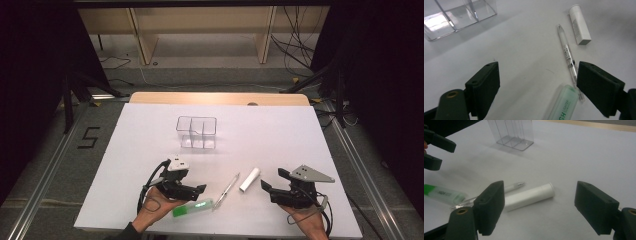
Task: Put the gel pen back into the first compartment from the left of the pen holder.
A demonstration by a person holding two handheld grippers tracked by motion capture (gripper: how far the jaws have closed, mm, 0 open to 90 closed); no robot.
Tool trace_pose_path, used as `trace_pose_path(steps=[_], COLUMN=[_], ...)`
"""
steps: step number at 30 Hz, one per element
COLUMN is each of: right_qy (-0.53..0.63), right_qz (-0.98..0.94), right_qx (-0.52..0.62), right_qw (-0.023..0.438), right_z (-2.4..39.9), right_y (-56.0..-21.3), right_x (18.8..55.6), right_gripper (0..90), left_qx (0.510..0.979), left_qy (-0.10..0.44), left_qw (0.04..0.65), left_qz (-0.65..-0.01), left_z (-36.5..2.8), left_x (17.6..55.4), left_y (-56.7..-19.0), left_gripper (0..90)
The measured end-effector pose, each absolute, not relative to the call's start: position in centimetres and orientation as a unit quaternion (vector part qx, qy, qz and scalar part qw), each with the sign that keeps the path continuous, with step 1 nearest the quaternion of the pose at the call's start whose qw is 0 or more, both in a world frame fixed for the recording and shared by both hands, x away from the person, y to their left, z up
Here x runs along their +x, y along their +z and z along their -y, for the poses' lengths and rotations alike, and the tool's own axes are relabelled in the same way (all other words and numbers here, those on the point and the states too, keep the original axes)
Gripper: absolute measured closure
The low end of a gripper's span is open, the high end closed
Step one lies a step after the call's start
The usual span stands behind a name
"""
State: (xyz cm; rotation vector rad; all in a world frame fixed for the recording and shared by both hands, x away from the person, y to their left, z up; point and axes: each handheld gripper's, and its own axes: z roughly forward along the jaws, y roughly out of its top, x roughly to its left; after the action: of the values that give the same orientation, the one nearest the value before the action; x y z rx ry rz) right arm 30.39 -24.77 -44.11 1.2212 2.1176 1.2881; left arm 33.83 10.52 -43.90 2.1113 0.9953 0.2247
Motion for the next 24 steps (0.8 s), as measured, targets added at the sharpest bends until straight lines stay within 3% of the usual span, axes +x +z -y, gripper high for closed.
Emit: trace_pose_path(steps=[8, 24], right_qy=[0.456, 0.449], right_qz=[-0.752, -0.755], right_qx=[0.436, 0.439], right_qw=[0.191, 0.189], right_z=[25.0, 25.4], right_y=[-44.1, -44.4], right_x=[29.7, 29.2], right_gripper=[24.4, 24.5], left_qx=[0.842, 0.863], left_qy=[0.08, 0.044], left_qw=[0.369, 0.349], left_qz=[-0.384, -0.363], left_z=[-8.1, -3.8], left_x=[34.3, 35.8], left_y=[-43.8, -44.4], left_gripper=[21.5, 38.4])
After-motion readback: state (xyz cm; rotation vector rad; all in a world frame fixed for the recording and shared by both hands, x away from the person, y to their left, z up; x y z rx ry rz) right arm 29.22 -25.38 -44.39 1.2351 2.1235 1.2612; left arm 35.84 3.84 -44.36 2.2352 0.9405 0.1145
